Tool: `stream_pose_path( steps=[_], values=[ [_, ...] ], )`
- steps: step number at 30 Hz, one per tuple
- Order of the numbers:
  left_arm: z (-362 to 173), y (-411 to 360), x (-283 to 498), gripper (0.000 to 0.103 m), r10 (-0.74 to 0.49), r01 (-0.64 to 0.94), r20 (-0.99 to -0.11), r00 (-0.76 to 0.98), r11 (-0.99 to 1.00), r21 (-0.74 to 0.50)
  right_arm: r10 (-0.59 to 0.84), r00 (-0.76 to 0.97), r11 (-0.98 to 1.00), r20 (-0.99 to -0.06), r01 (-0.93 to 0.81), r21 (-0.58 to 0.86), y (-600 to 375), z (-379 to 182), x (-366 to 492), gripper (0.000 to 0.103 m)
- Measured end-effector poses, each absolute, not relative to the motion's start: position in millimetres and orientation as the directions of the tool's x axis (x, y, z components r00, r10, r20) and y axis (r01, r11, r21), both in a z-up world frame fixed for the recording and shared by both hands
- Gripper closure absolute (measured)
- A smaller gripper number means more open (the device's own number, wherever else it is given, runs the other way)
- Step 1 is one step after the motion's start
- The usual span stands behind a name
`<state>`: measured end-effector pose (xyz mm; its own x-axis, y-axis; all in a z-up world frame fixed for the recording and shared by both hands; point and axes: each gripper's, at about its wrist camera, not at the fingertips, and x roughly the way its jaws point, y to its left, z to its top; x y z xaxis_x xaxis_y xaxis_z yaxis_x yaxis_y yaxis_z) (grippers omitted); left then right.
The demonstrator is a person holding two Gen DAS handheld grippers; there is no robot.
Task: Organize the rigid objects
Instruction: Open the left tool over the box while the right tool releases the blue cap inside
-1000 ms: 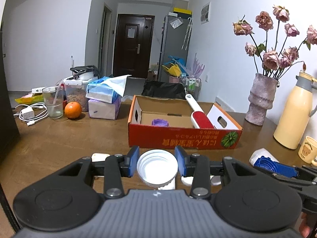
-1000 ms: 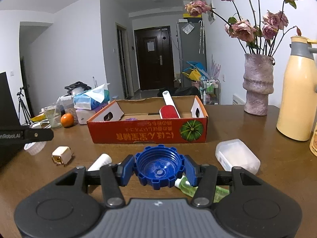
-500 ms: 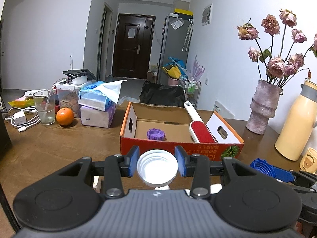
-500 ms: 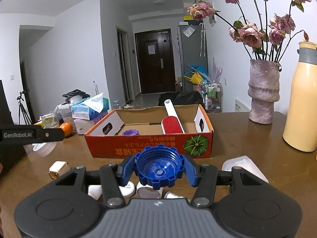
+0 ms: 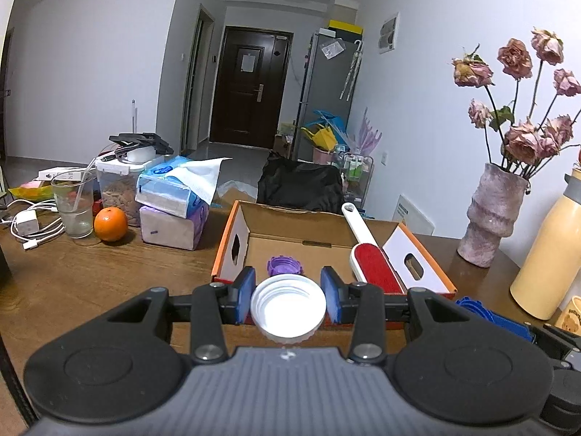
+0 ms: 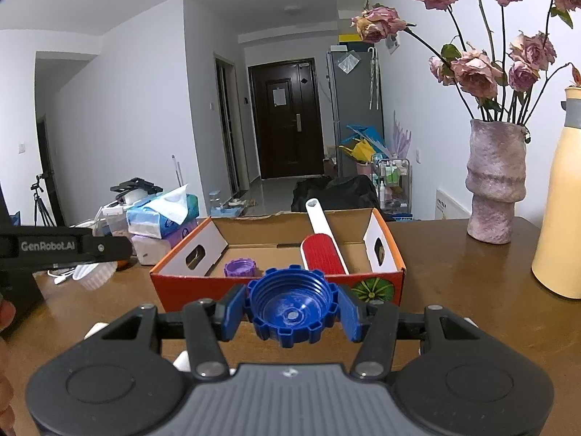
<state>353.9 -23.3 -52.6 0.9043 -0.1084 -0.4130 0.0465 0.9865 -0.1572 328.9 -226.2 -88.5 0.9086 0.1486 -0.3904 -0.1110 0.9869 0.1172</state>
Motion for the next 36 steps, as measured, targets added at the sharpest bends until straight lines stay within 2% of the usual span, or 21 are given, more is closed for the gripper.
stream_pose_path(
  steps=[13,36],
  values=[
    [-57,-22,391,0.062,-0.095,0.011,-0.420,0.902,0.980,-0.197,0.151,0.914,0.986,-0.377,-0.110,0.126,-221,-87,364,0.050],
    [-60,-35,465,0.062,-0.076,-0.006,-0.409,0.909,0.981,-0.195,0.126,0.926,0.987,-0.357,-0.083,0.135,-214,-87,432,0.050]
  ],
)
